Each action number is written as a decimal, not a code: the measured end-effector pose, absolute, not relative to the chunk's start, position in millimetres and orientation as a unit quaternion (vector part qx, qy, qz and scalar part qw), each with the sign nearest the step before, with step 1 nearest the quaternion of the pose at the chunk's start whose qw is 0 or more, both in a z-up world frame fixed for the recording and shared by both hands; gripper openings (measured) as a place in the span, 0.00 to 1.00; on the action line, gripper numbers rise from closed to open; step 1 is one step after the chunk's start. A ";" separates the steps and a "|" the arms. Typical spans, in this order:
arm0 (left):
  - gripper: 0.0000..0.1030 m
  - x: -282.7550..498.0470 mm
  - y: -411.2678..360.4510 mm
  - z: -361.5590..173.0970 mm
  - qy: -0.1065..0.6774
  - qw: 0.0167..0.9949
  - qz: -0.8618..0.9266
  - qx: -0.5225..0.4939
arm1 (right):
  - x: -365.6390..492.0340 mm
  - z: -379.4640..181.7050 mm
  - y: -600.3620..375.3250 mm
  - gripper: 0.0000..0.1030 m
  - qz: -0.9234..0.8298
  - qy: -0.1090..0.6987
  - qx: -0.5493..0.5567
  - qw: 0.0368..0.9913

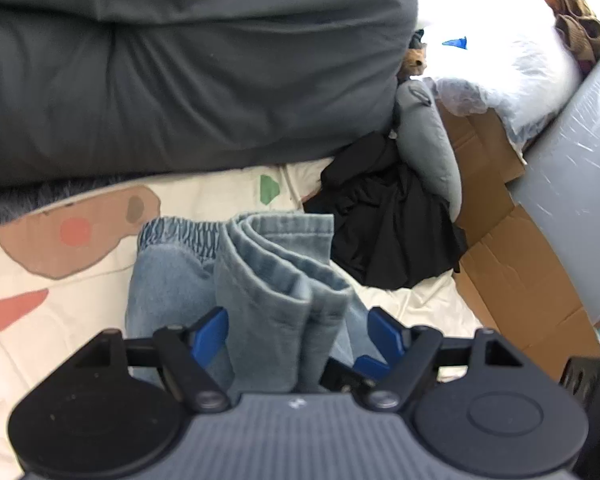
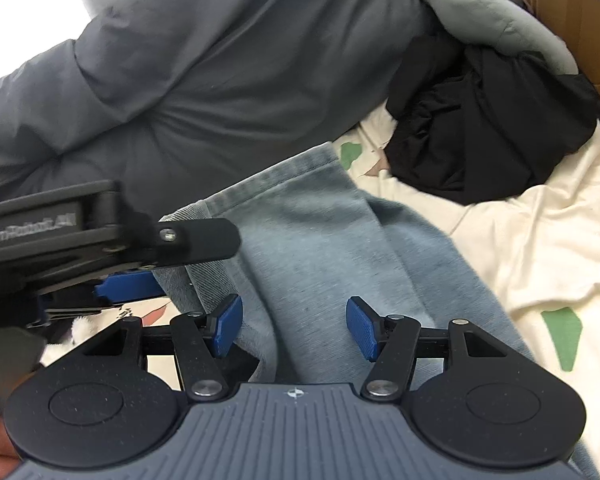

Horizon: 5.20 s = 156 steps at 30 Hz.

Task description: Fold clothes

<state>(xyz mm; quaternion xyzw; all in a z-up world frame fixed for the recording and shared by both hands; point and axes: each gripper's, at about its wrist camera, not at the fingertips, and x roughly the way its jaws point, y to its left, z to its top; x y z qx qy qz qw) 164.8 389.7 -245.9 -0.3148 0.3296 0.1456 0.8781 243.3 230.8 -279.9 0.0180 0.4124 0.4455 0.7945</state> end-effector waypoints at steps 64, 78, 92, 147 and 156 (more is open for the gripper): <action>0.17 201.9 516.3 -300.4 0.387 0.850 0.069 -0.352 | 395.1 -252.8 356.1 0.22 0.428 0.476 -0.111 0.760; 0.16 183.3 527.2 -314.5 0.341 0.840 0.067 -0.417 | 418.4 -277.0 299.0 0.05 0.468 0.501 0.003 0.728; 0.41 175.8 506.4 -284.7 0.337 0.887 0.162 -0.272 | 389.7 -245.8 231.0 0.47 0.426 0.449 -0.020 0.785; 0.03 191.8 455.8 -306.1 0.422 0.887 0.099 -0.158 | 319.4 -318.2 198.0 0.30 0.435 0.501 -0.176 0.727; 0.03 193.0 453.2 -308.0 0.420 0.888 0.105 -0.156 | 336.7 -326.0 206.7 0.32 0.470 0.519 -0.169 0.694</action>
